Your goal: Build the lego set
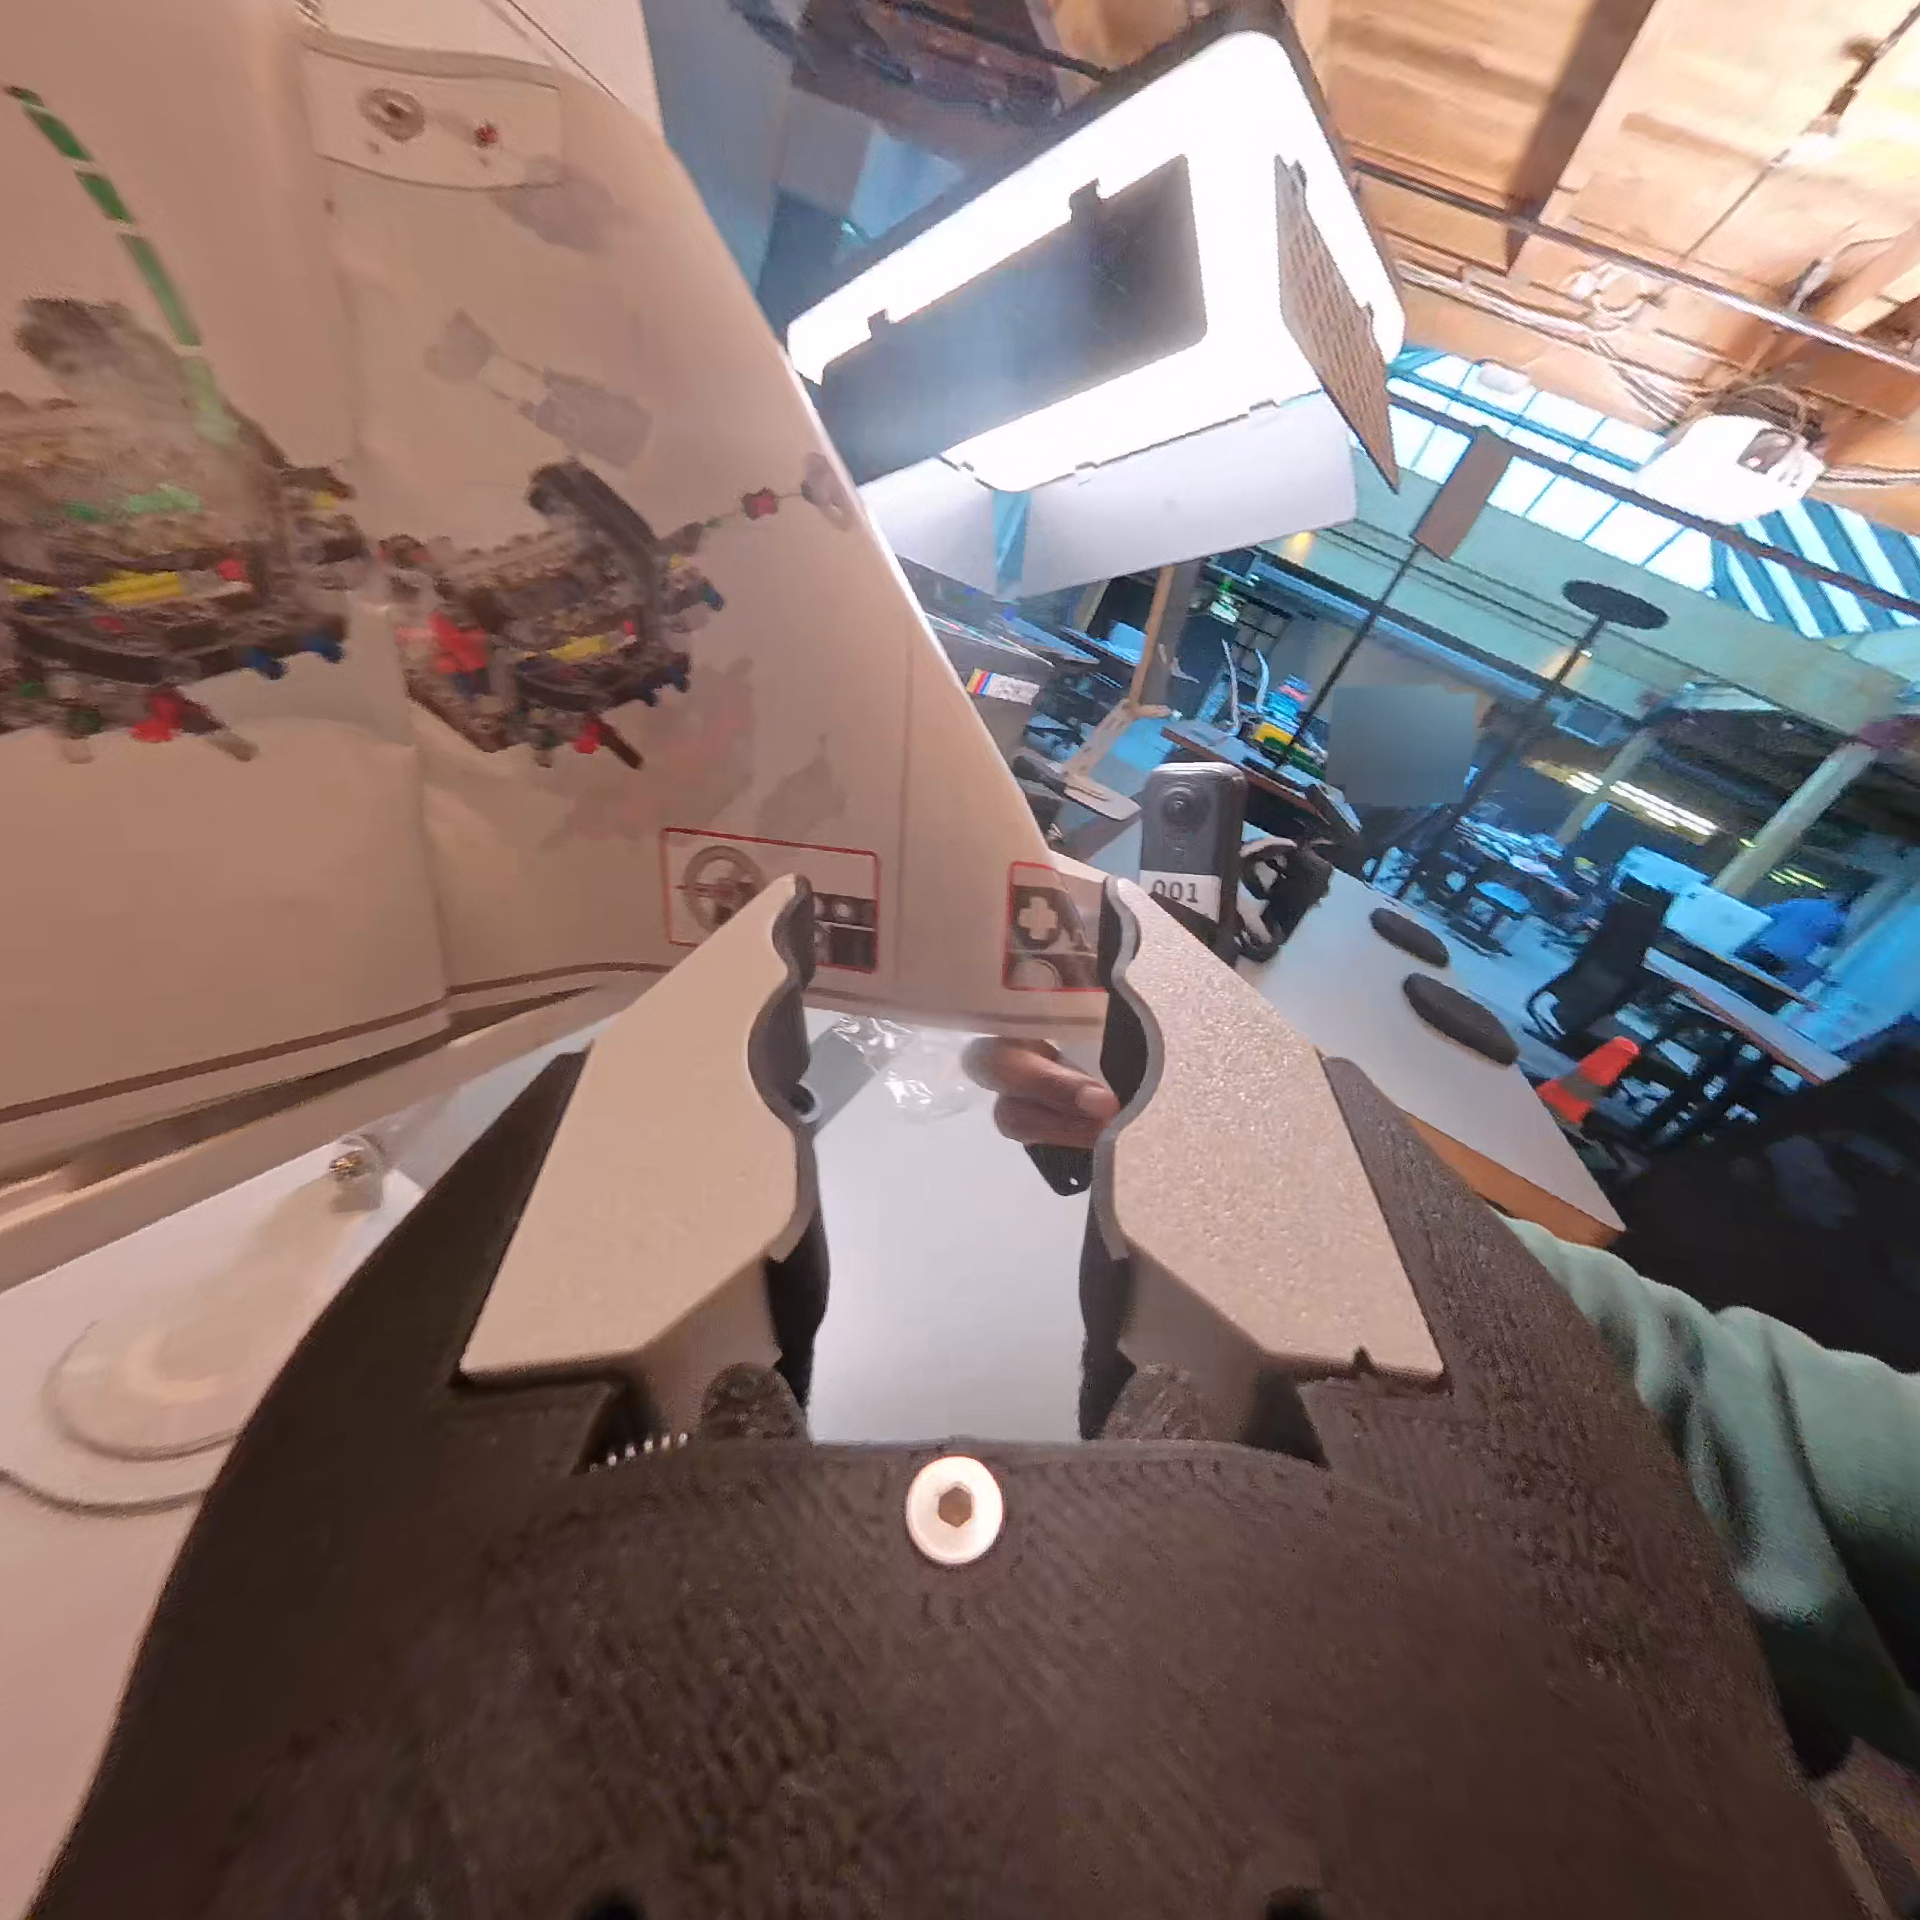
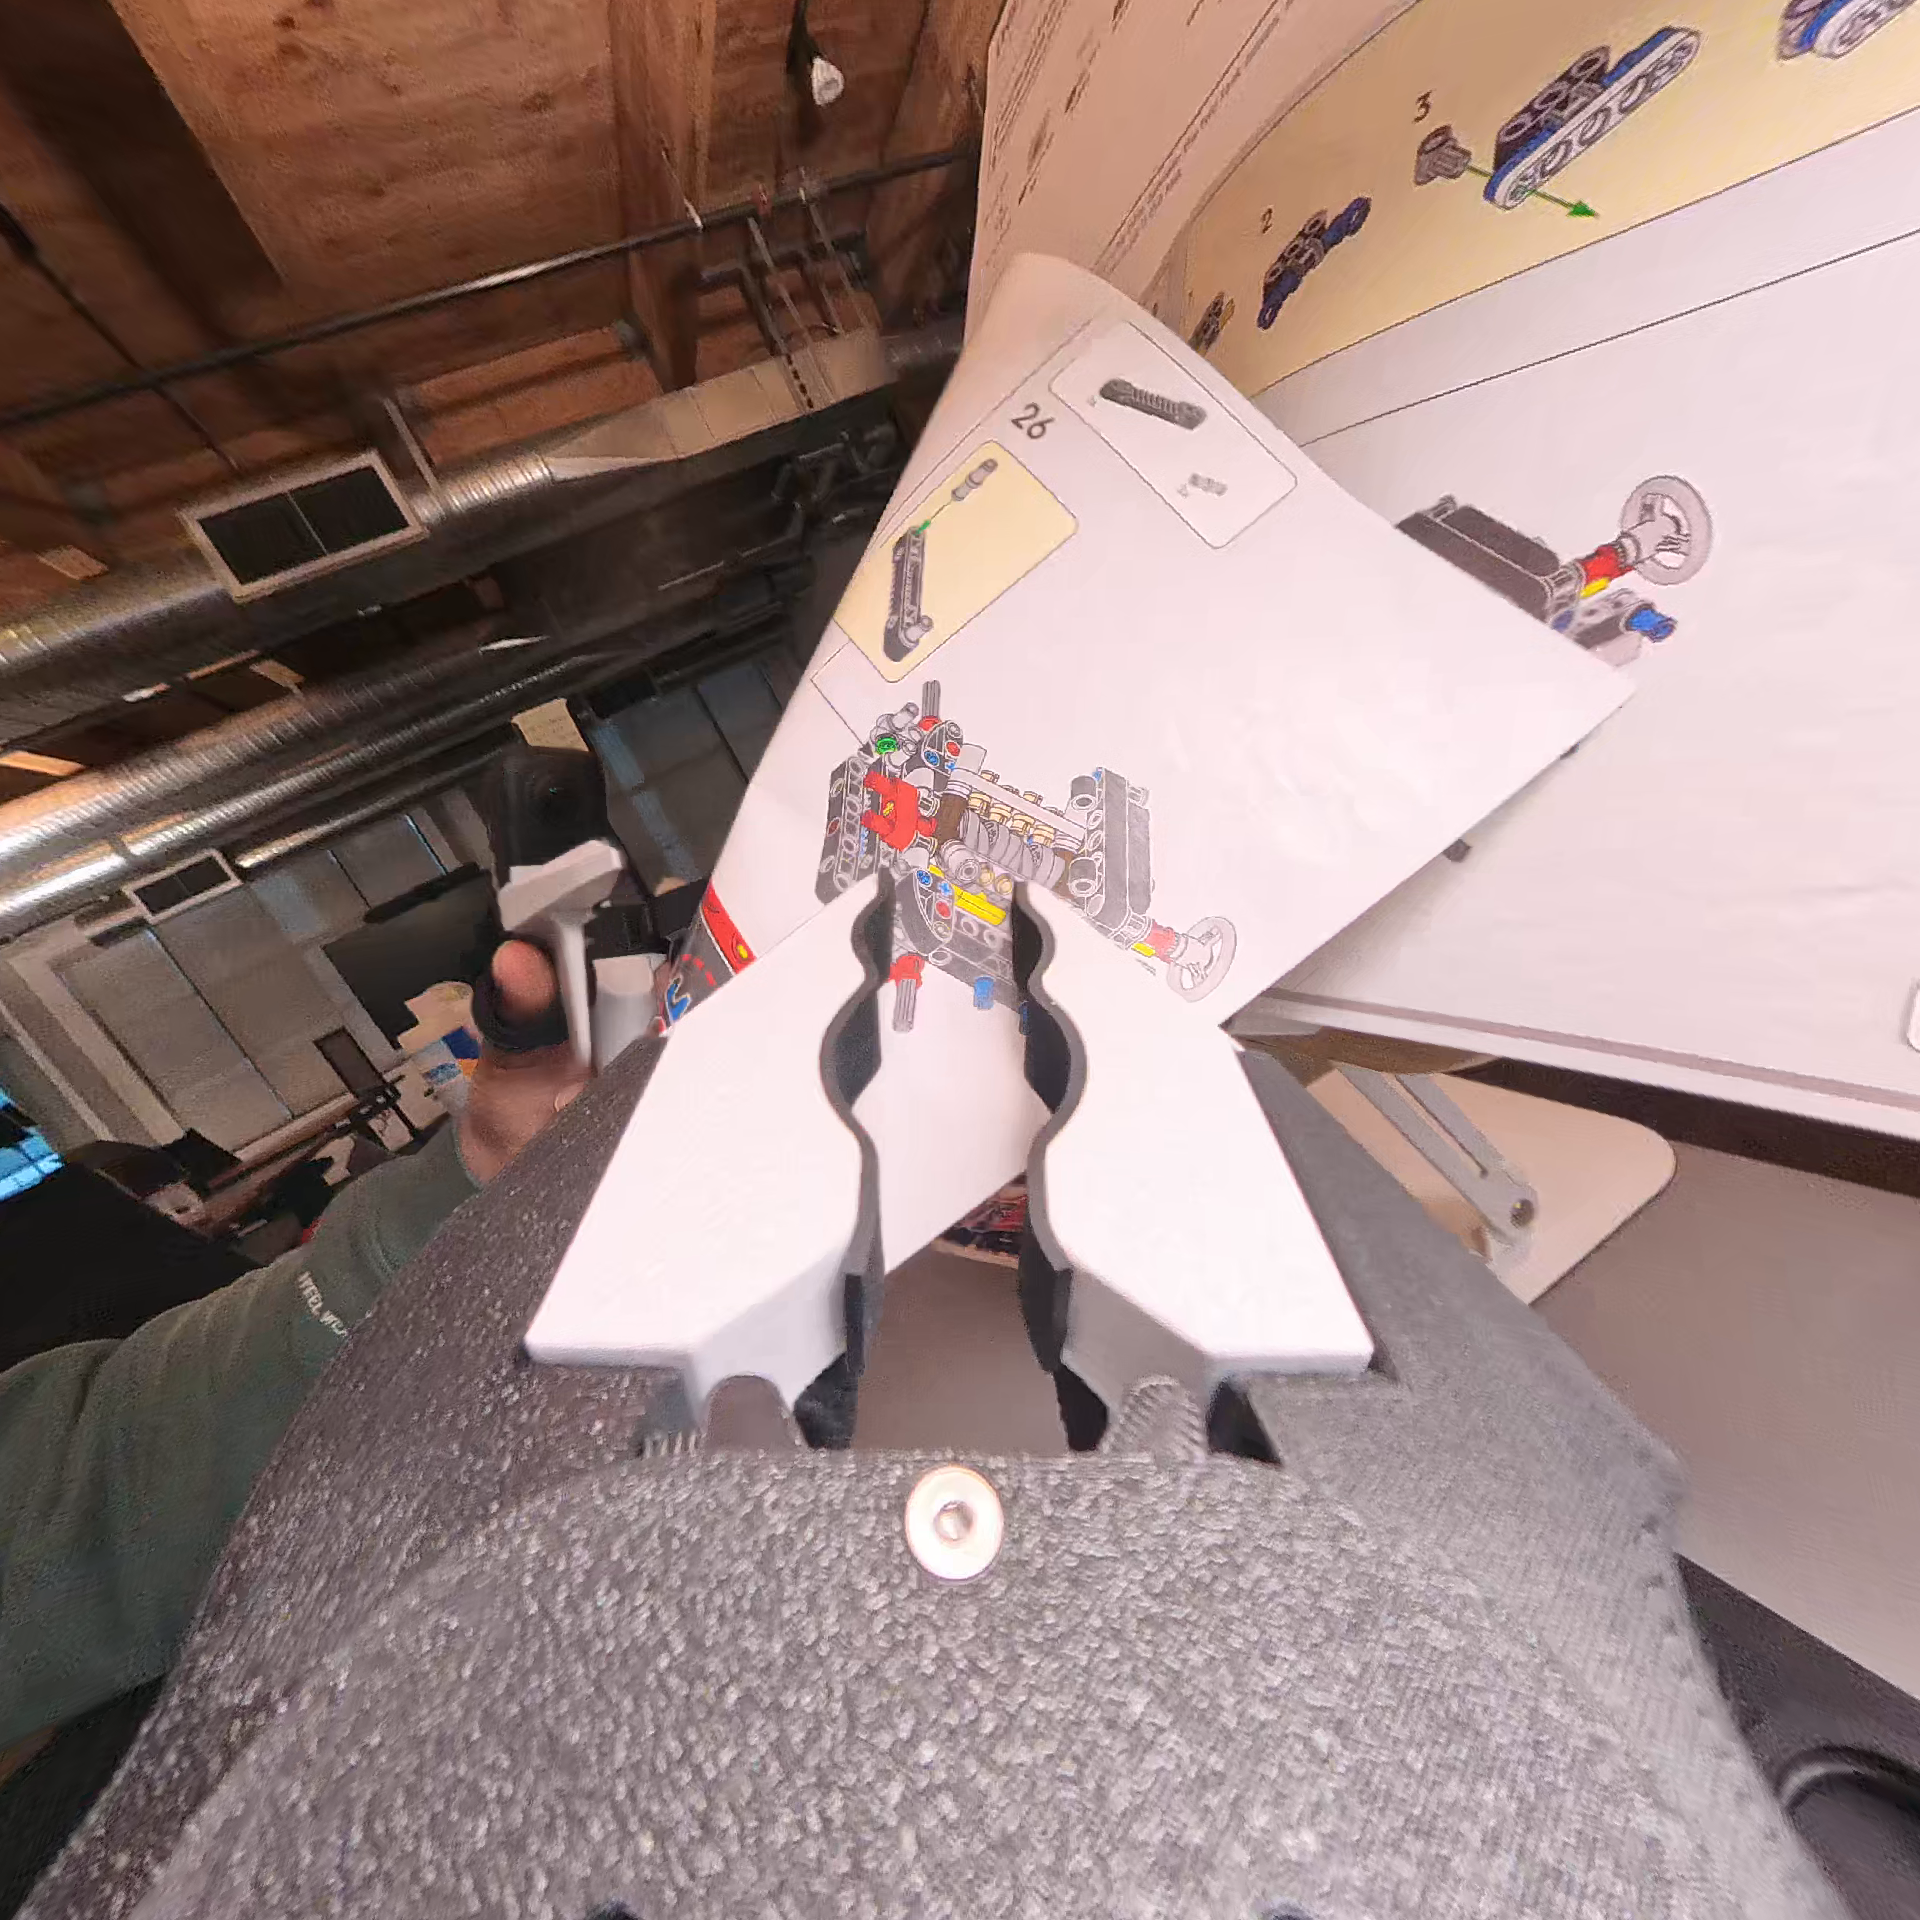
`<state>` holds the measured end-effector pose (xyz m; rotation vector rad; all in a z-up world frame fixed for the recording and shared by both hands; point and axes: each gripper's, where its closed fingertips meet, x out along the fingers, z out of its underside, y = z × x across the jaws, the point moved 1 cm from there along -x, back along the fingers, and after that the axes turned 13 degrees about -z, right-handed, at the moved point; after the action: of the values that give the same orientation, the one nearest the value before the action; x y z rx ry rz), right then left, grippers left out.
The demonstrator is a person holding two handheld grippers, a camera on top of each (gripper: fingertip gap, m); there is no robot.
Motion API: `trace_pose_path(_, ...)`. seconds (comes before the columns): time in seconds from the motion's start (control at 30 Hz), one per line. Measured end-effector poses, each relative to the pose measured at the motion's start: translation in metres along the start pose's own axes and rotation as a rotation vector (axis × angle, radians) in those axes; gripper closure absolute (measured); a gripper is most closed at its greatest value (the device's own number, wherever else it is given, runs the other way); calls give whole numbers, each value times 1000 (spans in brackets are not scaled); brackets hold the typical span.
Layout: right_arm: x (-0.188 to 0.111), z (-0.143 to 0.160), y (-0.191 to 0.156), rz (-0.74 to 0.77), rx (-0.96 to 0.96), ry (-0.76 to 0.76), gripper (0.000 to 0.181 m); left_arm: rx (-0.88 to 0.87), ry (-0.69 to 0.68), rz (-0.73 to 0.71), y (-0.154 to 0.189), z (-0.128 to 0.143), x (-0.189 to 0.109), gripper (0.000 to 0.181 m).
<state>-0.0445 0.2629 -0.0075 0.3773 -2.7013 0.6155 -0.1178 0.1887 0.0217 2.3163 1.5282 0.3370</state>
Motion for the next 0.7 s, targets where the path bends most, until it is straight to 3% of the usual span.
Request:
trace_pose_path(0.13, -8, -11, -13, -42, -5, 67, 168, 33, -78, 60, 27, 20, 13, 122)
trace_pose_path(0.33, -5, -27, -32, -16, -143, 30, 171, 104, -122, -45, 36, 37, 44, 162)
trace_pose_path(0.47, -22, -48, -34, 123, -293, 37, 158, 117, -93, -60, 32, 30, 40, 174)
trace_pose_path(0.57, -41, -48, -20, 197, -232, 32, 131, 89, -58, -22, 31, 25, 28, 181)
trace_pose_path(0.63, -36, -35, -13, 164, -86, 7, 103, 73, -50, -11, 29, 26, 24, 181)
trace_pose_path(0.7, -16, -29, -28, 21, 37, 12, 101, 69, -52, -21, 25, 30, 23, 181)
